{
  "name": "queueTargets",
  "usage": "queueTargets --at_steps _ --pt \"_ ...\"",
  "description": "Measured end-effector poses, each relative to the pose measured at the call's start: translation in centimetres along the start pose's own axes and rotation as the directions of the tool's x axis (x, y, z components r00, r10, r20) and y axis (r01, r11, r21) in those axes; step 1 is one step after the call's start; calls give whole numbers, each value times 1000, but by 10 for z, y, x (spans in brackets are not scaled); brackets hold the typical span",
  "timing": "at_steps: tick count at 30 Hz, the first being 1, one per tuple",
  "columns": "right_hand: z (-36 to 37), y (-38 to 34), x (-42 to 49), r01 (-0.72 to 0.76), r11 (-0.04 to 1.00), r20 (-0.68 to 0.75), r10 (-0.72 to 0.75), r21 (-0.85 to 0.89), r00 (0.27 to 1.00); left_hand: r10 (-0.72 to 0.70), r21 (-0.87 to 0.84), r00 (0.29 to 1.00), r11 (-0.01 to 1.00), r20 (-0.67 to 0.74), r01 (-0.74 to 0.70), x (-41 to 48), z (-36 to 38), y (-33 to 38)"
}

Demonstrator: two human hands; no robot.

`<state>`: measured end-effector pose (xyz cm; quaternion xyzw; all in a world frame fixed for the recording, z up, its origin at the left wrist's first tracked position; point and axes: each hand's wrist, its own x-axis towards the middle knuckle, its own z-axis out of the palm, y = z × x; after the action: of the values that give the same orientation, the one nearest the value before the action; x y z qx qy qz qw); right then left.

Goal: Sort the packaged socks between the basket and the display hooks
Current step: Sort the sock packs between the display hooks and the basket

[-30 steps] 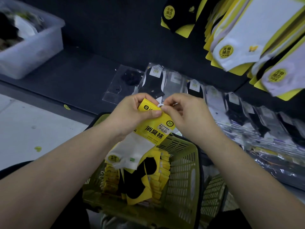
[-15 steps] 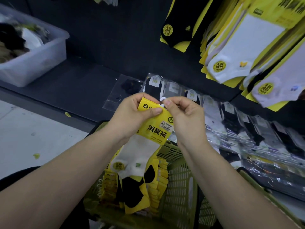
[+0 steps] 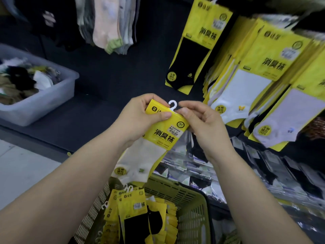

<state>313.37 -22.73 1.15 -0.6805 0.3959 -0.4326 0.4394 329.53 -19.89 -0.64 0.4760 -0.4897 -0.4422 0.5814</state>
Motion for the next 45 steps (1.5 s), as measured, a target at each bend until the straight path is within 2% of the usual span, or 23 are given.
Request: queueTargets --at_steps 5,9,12,15,17,20,22,26,32,36,39,42,45 --pt "7 -18 19 131 991 -117 -134 -37 984 98 23 994 995 47 -100 28 7 32" --pt "3 -40 42 134 988 -256 -110 79 960 139 3 989 990 44 -139 50 13 53" --pt "-9 -60 69 142 989 -359 -116 49 926 180 -63 983 982 29 -178 65 14 64" --pt "-25 -83 105 139 989 -474 -102 43 875 212 -28 977 977 -30 -213 75 6 68" --pt "-31 -97 131 137 991 -493 -122 -5 862 208 -6 977 978 -51 -208 77 -2 67" --pt "-30 -110 165 137 984 -475 -174 -112 862 194 34 980 981 -38 -193 79 -9 63" --pt "-28 -110 182 96 985 -454 -152 -145 878 197 68 980 978 -6 -196 80 -10 60" --pt "-31 -102 200 9 999 -446 -29 -45 895 159 113 986 980 55 -165 81 -4 51" --pt "-32 -85 194 -50 996 -495 82 76 865 115 129 990 984 84 -125 82 3 37" --pt "-34 -51 157 -123 990 -455 139 64 879 86 104 994 990 74 -93 77 5 25" --pt "-27 -16 117 -189 982 -363 182 17 914 36 99 996 994 85 -45 65 8 10" --pt "-16 29 74 -264 964 -194 253 -29 948 -49 129 992 991 115 34 46 10 -17" --pt "-2 81 28 -388 917 -45 386 -89 922 -167 221 975 966 148 132 17 8 -52"
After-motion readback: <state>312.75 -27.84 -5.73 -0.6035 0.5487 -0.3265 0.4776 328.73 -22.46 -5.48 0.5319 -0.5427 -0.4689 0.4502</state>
